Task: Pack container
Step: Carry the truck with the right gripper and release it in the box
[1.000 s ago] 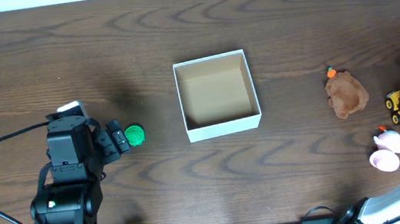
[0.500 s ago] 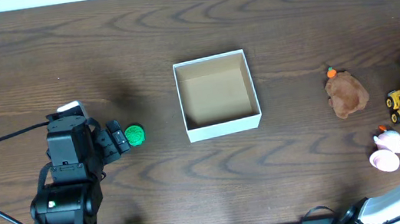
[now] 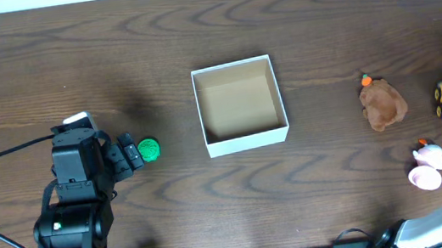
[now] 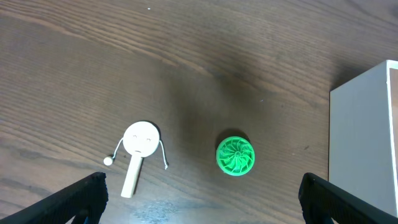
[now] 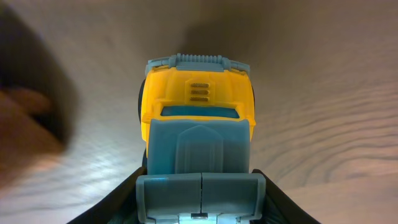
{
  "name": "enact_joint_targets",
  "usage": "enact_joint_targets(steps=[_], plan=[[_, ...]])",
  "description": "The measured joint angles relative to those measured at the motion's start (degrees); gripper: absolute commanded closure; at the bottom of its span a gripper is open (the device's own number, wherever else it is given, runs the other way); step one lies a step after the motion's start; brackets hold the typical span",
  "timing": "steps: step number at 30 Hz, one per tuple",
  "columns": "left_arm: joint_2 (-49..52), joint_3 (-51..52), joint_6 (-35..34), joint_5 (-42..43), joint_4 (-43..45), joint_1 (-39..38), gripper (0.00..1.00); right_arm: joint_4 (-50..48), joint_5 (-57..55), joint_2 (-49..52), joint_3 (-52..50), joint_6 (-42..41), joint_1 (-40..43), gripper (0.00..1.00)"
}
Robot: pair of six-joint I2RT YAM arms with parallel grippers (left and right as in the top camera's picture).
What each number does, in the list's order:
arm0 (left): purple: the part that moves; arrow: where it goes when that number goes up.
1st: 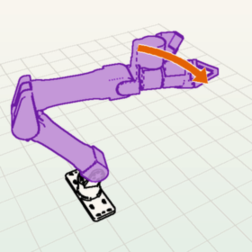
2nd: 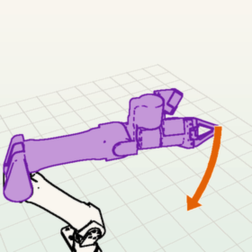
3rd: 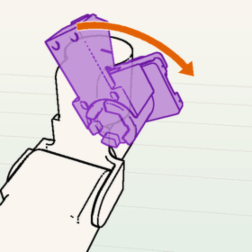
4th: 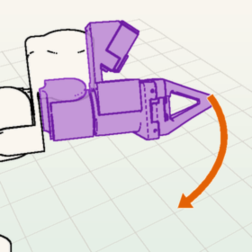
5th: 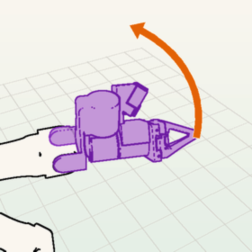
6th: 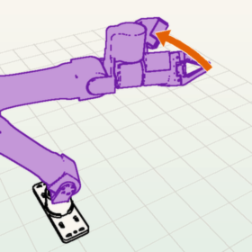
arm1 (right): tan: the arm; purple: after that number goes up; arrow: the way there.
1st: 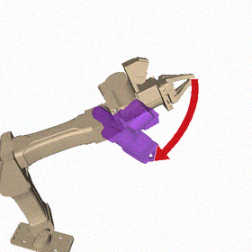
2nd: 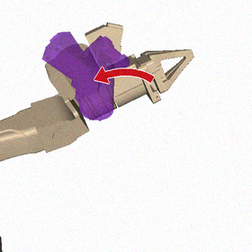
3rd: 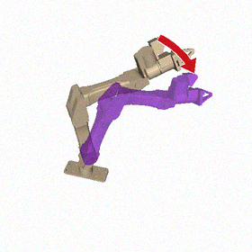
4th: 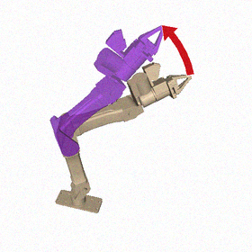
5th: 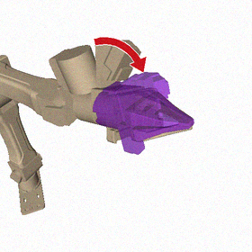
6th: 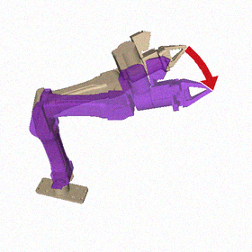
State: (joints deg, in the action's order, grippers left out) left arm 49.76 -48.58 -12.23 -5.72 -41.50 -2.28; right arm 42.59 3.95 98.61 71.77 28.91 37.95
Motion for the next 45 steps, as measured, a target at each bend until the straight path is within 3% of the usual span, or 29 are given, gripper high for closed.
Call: enact_joint_targets(steps=[6,14,23,27,33,38,43,45], plan=[[0.0,0.0,0.0,-0.02,0.0,0.0,0.02,1.27,-0.35,-11.72,5.35,-12.24,-11.87,0.99],[0.0,0.0,0.0,-0.02,0.0,0.0,0.02,1.09,-2.82,-22.01,8.11,-28.94,-39.17,0.99],[0.0,0.0,0.0,-0.02,-0.94,0.0,0.02,-3.43,-11.02,-16.94,8.11,-43.89,-65.99,0.97],[0.02,0.0,0.0,-0.02,-1.14,0.0,0.02,-3.78,-12.59,-11.23,8.11,-48.78,-71.34,0.99],[0.0,0.0,0.0,-0.02,-1.16,0.0,0.02,-2.16,-13.68,-0.74,8.09,-55.32,-72.52,0.95],[0.0,0.0,0.0,-0.02,-1.16,0.0,0.02,-2.8,-13.16,5.73,8.09,-58.51,-72.08,0.78],[0.0,0.02,0.0,-0.02,-1.16,0.0,0.02,-4.81,-12.5,8.68,8.04,-59.04,-71.78,0.36],[0.0,0.02,0.0,-0.02,-1.16,0.0,0.02,-6.43,-12.37,8.74,8.04,-57.96,-71.78,0.09]])
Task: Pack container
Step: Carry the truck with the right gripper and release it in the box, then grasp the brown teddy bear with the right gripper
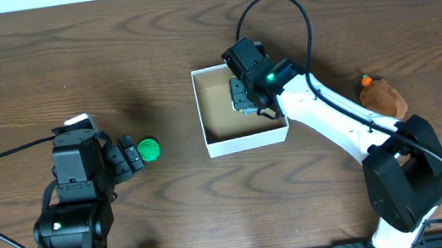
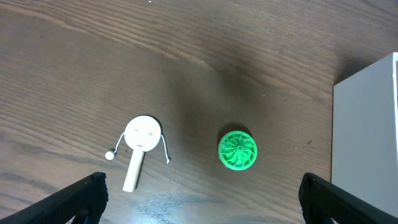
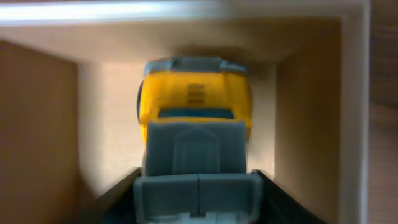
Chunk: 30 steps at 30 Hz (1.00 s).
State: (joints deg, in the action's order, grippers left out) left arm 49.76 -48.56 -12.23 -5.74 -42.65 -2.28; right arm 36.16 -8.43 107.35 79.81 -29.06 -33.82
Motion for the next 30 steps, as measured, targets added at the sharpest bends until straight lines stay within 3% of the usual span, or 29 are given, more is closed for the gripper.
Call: enact_joint_targets(steps=[1,7,12,20,24,30], plan=[[0.0,0.0,0.0,0.0,0.0,0.0,0.02,-0.72,0.02,-0.2,0.02,0.92,0.0,0.01],[0.02,-0.02,0.0,0.0,-0.02,0.0,0.02,0.72,-0.07,-2.43,1.75,7.37,0.24,0.01],[0.02,-0.02,0.0,0.02,-0.22,0.0,0.02,7.21,-2.89,-10.45,6.32,10.08,5.05,0.01],[0.02,-0.02,0.0,0.0,-0.48,0.0,0.02,22.29,-6.62,-22.62,9.6,14.62,31.04,0.01],[0.09,-0.02,0.0,0.0,-0.48,0.0,0.02,27.28,-2.51,-20.35,6.69,19.98,41.83,0.01],[1.42,-0.02,0.0,0.0,-0.46,0.0,0.02,26.8,1.75,-13.31,-3.65,27.34,46.99,0.01]])
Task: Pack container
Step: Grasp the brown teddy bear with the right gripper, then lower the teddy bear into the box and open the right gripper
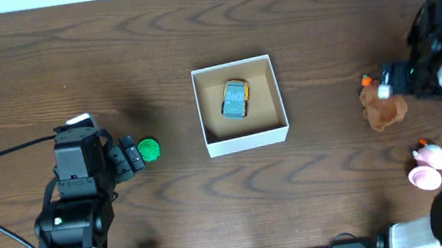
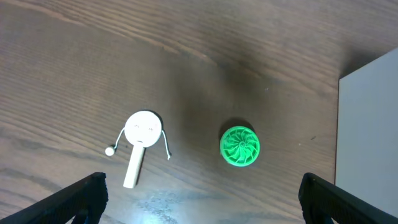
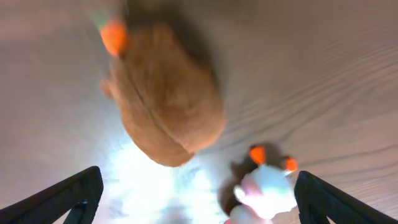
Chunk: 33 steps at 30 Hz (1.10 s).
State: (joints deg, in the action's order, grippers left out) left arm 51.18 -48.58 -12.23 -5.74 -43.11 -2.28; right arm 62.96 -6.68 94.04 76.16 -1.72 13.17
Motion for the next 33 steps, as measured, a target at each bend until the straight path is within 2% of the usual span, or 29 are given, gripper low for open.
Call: enact_joint_targets(steps=[5,7,8,10,12,13,14,15,24,27,33], plan=[[0.79,0.0,0.0,0.0,-0.02,0.0,0.02,-4.17,1.4,5.18,-3.78,2.29,-0.11,0.01],[0.85,0.0,0.0,0.0,0.0,0.0,0.02,-6.4,1.6,6.78,-3.98,2.84,-0.11,0.12],[0.85,0.0,0.0,0.0,-0.02,0.0,0.02,-7.69,1.75,7.63,-3.98,3.17,-0.11,0.21],[0.85,0.0,0.0,0.0,0.0,0.0,0.02,-9.42,2.08,9.2,-3.98,3.52,-0.11,0.44],[0.85,0.0,0.0,0.0,-0.02,0.0,0.02,-9.99,2.62,10.29,-3.98,3.87,-0.11,0.76],[0.85,0.0,0.0,0.0,0.0,0.0,0.02,-10.16,2.89,10.54,-3.98,3.69,-0.11,0.89],[0.85,0.0,0.0,0.0,-0.02,0.0,0.02,-10.36,3.26,10.56,-3.96,3.69,-0.13,0.96],[0.85,0.0,0.0,0.0,0.0,0.0,0.02,-10.47,3.5,10.51,-3.91,3.76,-0.22,0.99],[0.85,0.0,0.0,0.0,-0.02,0.0,0.02,-6.32,2.82,9.57,-2.1,3.41,-4.79,0.99],[0.85,0.0,0.0,0.02,-0.02,0.0,0.02,-4.87,2.82,6.86,2.23,2.12,-10.05,0.99],[0.85,0.0,0.0,0.0,0.0,0.0,0.02,-8.13,2.82,-3.54,15.63,-4.35,-24.61,0.99]])
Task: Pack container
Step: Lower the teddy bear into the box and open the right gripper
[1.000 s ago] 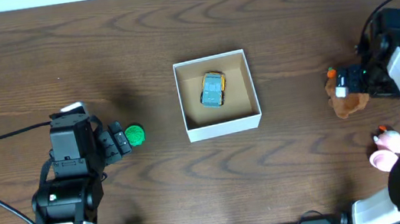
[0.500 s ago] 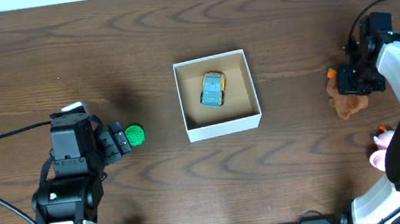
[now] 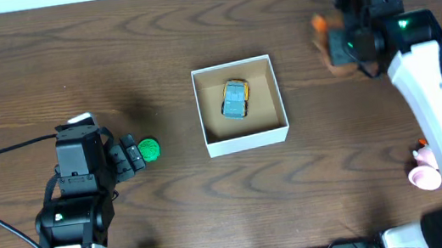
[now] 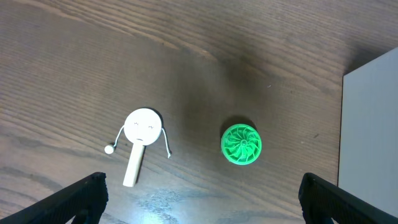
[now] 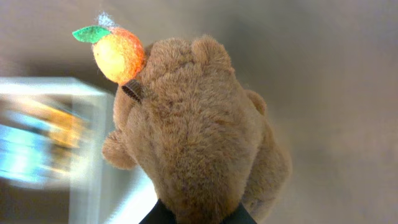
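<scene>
The white box (image 3: 202, 109) stands mid-table with the yellow toy truck (image 3: 236, 99) inside. My right gripper (image 3: 345, 42) is in the air to the box's upper right, shut on the brown plush with an orange on its head (image 5: 199, 137); the plush (image 3: 332, 44) looks blurred in the overhead view. In the left wrist view a green round toy (image 4: 241, 144) and a white face paddle (image 4: 142, 134) lie on the wood. My left gripper (image 4: 199, 205) hangs open above them, left of the box wall (image 4: 372, 124).
A pink-and-white duck toy (image 3: 426, 167) lies near the right front edge of the table. A black cable runs across the left side. The left arm base (image 3: 77, 203) stands at the front left.
My right gripper was open above the brown plush on the table at the right. Now it is shut on the plush and holds it in the air, up and to the left, nearer the box.
First my right gripper held the yellow truck at the far right. Then it held the truck inside the box. Then the truck lay in the box and the gripper was open over the plush. Now it carries the plush. The left arm stayed put.
</scene>
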{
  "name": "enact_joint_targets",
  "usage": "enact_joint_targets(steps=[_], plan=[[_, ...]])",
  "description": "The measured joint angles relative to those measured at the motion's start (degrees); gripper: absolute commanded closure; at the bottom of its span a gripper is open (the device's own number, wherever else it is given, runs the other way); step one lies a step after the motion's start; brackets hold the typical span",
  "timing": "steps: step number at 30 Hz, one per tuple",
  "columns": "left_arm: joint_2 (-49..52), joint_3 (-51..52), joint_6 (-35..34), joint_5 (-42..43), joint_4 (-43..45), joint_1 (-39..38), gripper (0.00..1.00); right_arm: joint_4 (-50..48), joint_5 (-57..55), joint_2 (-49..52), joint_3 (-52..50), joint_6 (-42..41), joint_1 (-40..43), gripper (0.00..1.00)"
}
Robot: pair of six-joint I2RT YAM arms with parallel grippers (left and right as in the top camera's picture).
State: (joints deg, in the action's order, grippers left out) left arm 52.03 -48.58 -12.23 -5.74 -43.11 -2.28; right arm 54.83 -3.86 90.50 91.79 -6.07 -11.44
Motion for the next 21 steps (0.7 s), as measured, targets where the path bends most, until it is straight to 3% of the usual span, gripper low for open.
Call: enact_joint_targets(steps=[5,10,21], plan=[[0.0,0.0,0.0,0.0,-0.02,0.0,0.02,-2.64,0.57,-3.96,2.75,-7.76,-11.21,0.99],[0.0,0.0,0.0,0.0,0.0,0.0,0.02,-1.51,-2.01,1.38,2.47,-16.83,-18.27,0.98],[0.0,0.0,0.0,0.0,0.0,0.0,0.02,1.36,-3.82,16.06,1.88,-27.23,-21.57,0.99]])
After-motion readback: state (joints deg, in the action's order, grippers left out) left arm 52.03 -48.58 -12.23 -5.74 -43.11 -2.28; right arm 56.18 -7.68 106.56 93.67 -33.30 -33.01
